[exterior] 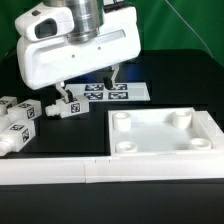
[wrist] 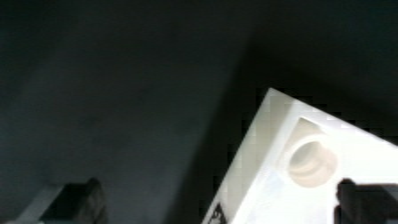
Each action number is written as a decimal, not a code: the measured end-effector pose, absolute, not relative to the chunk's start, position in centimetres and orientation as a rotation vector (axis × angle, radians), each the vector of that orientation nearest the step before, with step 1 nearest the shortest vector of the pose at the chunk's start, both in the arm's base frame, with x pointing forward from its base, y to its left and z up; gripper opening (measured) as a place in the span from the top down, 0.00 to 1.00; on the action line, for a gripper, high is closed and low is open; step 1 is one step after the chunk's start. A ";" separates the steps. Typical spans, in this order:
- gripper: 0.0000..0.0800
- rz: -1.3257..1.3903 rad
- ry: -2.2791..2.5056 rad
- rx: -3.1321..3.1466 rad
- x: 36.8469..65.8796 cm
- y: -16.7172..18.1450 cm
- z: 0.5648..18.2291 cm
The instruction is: Assemble one leg
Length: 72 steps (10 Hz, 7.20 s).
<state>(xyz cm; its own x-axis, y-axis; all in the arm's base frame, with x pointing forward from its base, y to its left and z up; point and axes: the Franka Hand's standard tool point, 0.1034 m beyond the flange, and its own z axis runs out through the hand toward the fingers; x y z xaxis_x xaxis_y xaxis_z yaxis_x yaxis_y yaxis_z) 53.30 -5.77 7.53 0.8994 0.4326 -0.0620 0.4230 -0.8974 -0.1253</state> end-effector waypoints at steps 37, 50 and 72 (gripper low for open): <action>0.64 -0.016 -0.931 -2.970 43.9 -4.9 1.8; 0.21 0.117 -0.121 -3.044 43.3 -4.5 1.6; 0.19 1.151 -0.417 -2.807 43.1 -4.1 0.5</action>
Offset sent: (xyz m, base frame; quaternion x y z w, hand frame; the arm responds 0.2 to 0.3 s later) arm -0.0407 -0.0064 -0.0109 0.0085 -0.0131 -0.2956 0.9552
